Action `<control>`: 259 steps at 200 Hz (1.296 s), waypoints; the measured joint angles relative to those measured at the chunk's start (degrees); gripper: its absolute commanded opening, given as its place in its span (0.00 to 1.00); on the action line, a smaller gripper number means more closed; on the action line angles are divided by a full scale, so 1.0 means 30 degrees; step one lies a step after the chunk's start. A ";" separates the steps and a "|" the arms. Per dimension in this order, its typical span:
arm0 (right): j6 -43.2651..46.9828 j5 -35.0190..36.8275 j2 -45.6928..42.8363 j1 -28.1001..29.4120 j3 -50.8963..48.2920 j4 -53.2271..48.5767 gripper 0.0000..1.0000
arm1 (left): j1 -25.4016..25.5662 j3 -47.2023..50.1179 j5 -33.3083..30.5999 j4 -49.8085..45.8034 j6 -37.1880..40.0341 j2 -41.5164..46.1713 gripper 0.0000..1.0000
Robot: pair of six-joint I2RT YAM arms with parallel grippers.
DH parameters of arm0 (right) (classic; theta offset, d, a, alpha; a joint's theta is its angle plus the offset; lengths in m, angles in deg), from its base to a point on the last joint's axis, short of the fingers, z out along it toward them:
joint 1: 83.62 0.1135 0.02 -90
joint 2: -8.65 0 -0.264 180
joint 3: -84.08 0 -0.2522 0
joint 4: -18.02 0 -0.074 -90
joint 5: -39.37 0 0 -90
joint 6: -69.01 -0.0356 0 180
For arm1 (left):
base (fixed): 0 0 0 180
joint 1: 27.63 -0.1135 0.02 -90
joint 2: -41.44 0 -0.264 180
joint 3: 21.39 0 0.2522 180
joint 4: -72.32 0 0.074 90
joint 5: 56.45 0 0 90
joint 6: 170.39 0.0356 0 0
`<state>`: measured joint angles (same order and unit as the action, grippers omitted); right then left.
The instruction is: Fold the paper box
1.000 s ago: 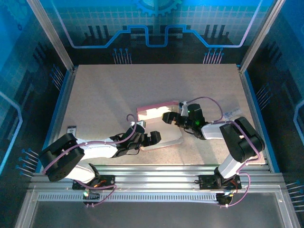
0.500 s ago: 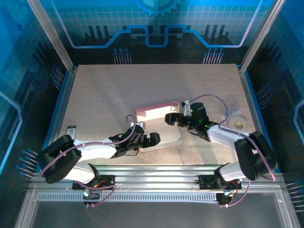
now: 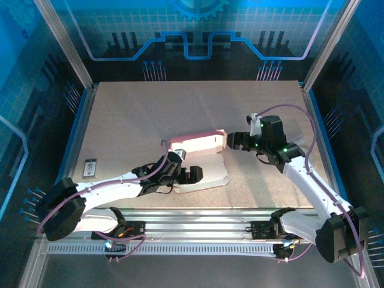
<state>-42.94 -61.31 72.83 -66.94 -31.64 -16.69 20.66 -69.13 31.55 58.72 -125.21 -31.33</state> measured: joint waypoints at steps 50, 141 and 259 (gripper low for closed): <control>0.1071 0.0073 0.3672 -0.0073 0.3337 -0.2135 0.64 | 0.0095 -0.1056 0.0168 -0.0109 0.0882 -0.1814 0.99; 0.2025 0.0415 0.8269 0.0248 0.5646 -0.3184 0.56 | 0.1129 -0.1887 -0.0765 -0.0452 0.0976 -0.4860 0.99; 0.3220 0.1428 1.1009 0.1370 0.7694 -0.3898 0.21 | 0.1698 -0.2878 -0.1588 -0.0831 0.0933 -0.6003 0.99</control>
<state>-33.28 -57.02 105.86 -62.83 -8.56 -28.38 25.76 -77.76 26.79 56.23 -122.41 -49.34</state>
